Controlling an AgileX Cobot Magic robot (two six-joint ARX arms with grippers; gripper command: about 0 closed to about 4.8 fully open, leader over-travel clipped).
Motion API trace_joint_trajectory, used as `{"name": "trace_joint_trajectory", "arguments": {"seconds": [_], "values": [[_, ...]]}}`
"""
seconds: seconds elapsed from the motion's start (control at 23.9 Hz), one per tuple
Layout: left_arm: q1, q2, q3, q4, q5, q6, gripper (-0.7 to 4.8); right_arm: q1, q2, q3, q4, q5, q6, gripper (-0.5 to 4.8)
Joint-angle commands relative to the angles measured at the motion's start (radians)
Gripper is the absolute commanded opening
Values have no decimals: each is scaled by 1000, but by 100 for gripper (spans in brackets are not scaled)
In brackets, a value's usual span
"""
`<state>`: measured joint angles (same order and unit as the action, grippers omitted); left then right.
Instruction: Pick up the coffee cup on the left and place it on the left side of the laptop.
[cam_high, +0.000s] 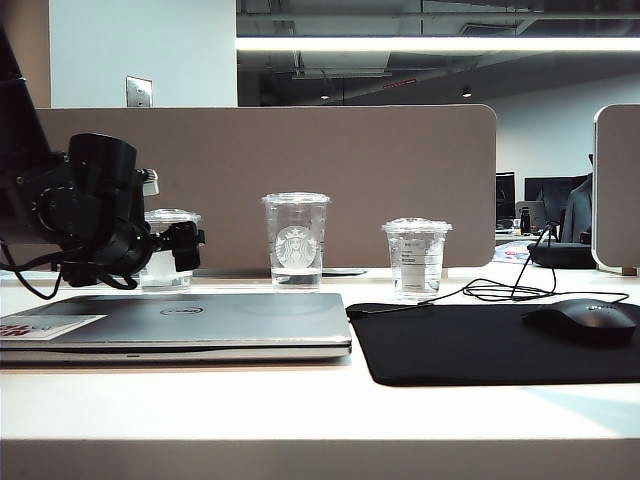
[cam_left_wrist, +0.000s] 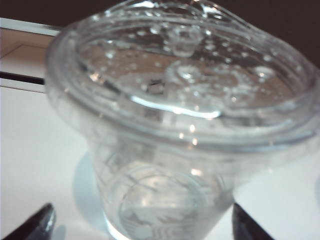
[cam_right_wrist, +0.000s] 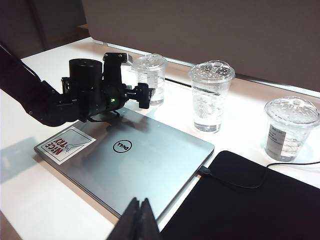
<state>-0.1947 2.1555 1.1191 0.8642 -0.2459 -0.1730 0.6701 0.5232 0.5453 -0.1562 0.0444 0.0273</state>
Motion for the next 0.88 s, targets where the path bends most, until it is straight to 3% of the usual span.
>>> {"name": "trace_joint_trajectory", "arguments": {"seconds": [0.04, 0.21, 0.88], "values": [[8, -1, 2, 13, 52, 28, 479, 0, 0, 6, 18, -3, 2, -4], [8, 5, 12, 12, 107, 72, 479, 0, 4, 6, 18, -24, 2, -4], [8, 107, 193, -21, 104, 72, 479, 1, 3, 7, 19, -25, 2, -4]]}}
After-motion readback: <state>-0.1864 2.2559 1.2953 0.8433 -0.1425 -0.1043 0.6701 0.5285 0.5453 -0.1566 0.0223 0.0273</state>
